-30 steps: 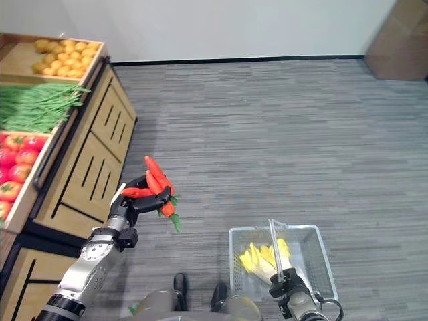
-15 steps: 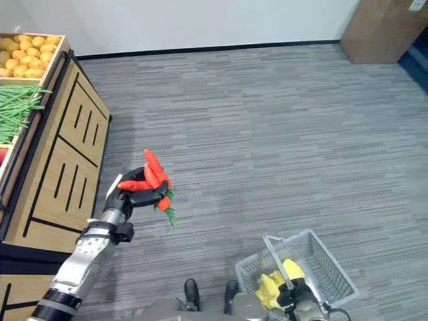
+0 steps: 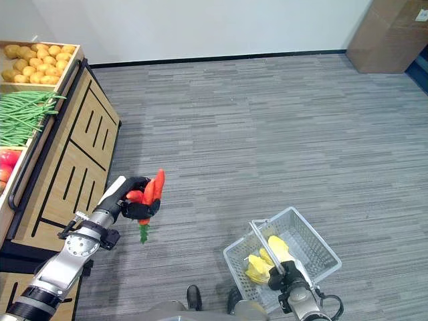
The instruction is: Get the vegetables into the basket
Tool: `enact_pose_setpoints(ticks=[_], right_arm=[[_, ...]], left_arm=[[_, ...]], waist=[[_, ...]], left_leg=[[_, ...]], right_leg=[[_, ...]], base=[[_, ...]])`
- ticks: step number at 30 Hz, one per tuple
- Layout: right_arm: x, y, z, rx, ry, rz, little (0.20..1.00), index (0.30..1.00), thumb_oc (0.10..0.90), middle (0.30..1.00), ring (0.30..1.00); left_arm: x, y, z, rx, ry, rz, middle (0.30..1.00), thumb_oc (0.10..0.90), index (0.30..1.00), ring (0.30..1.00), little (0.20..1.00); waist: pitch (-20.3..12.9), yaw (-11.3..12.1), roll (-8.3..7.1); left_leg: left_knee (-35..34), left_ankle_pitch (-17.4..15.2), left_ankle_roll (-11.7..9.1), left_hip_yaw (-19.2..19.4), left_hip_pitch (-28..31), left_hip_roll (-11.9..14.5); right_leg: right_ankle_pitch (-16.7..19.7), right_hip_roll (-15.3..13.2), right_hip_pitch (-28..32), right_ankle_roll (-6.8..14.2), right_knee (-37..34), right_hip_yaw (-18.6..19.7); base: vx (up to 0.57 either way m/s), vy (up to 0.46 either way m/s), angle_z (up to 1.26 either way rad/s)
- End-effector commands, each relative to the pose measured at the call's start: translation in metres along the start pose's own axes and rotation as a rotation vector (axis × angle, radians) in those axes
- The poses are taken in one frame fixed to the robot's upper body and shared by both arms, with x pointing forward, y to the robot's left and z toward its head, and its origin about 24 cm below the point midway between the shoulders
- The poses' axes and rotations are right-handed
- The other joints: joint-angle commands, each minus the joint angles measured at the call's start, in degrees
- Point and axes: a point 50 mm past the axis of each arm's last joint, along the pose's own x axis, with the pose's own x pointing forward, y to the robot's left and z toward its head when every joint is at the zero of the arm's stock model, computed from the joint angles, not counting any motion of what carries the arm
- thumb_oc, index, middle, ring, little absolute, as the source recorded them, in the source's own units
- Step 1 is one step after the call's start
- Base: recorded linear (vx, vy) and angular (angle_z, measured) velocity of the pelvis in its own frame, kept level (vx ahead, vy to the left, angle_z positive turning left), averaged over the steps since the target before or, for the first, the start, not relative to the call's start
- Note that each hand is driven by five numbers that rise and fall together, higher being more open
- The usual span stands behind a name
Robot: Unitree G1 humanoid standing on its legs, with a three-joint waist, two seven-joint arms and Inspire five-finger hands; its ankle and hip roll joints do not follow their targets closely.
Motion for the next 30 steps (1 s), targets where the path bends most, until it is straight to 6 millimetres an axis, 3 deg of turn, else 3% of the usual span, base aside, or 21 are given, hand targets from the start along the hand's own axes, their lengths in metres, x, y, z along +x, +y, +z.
enact_pose_setpoints(ticks=[1,2,10,15,16,23,24,30], right_arm=[[0.000,-0.022,0.056,-0.025,-0.272,-0.068,0.300,0.300,0.400,0.300,0.300],[-0.002,-0.022,0.065,-0.051,-0.319,-0.057,0.300,0.300,0.400,0.300,0.300],[-0.028,-0.016,0.117,-0.173,-0.600,0.019,0.300,0.300,0.400,0.300,0.300],[-0.040,-0.016,0.139,-0.208,-0.715,0.032,0.300,0.300,0.400,0.300,0.300],[-0.048,-0.016,0.153,-0.214,-0.782,0.037,0.300,0.300,0.400,0.300,0.300],[-0.079,-0.018,0.193,-0.230,-0.999,0.044,0.300,0.300,0.400,0.300,0.300],[-0.093,-0.012,0.207,-0.280,-1.080,0.080,0.300,0.300,0.400,0.300,0.300],[-0.107,0.004,0.225,-0.401,-1.174,0.156,0.300,0.300,0.400,0.300,0.300]], left_arm=[[0.015,0.030,0.039,0.228,-0.191,0.103,0.300,0.400,0.300,0.300,0.300],[0.018,0.029,0.044,0.339,-0.204,0.082,0.300,0.400,0.300,0.300,0.300],[0.031,-0.002,0.040,0.567,-0.183,-0.069,0.300,0.400,0.300,0.300,0.300],[0.036,-0.020,0.034,0.583,-0.165,-0.134,0.300,0.400,0.300,0.300,0.300],[0.038,-0.028,0.029,0.605,-0.137,-0.163,0.300,0.400,0.300,0.300,0.300],[0.046,-0.053,0.019,0.636,-0.087,-0.236,0.300,0.400,0.300,0.300,0.300],[0.049,-0.062,0.017,0.655,-0.074,-0.262,0.300,0.400,0.300,0.300,0.300],[0.058,-0.078,0.022,0.681,-0.084,-0.313,0.300,0.400,0.300,0.300,0.300]], waist=[[-2.44,-0.71,-1.47],[-2.64,-0.94,-1.34],[-3.00,-1.51,-1.13],[-2.98,-1.61,-0.98],[-3.07,-1.78,-0.97],[-2.96,-2.21,-0.50],[-2.89,-2.36,-0.18],[-2.55,-2.81,0.60]], left_leg=[[1.44,-6.90,-0.02,0.76,2.24,0.86],[1.61,-7.13,-0.05,0.95,2.39,0.91],[2.20,-7.80,-0.28,2.44,3.35,1.33],[2.04,-7.76,-0.26,2.63,3.54,1.25],[1.88,-7.69,-0.27,2.70,3.55,1.22],[1.91,-7.64,-0.23,3.17,3.59,1.10],[1.91,-7.65,-0.23,3.52,3.55,1.14],[2.23,-7.68,-0.27,3.75,3.27,1.09]], right_leg=[[2.18,-5.20,-3.85,5.33,0.27,1.38],[2.20,-5.12,-3.74,5.28,0.11,1.64],[1.87,-4.62,-3.34,5.15,0.13,2.90],[1.70,-4.67,-3.25,5.19,0.18,3.01],[1.73,-4.70,-3.30,5.20,0.21,3.07],[2.03,-4.78,-3.66,5.15,0.28,3.57],[2.06,-4.70,-3.97,5.05,0.35,3.96],[2.22,-4.89,-4.36,4.91,0.53,4.35]], base=[[0.00,-0.015,-0.11],[0.01,-0.018,-0.13],[-0.01,-0.017,-0.17],[-0.01,-0.003,-0.02],[-0.01,-0.004,-0.04],[-0.01,-0.014,-0.02],[-0.03,-0.037,-0.03],[-0.02,-0.018,-0.06]])
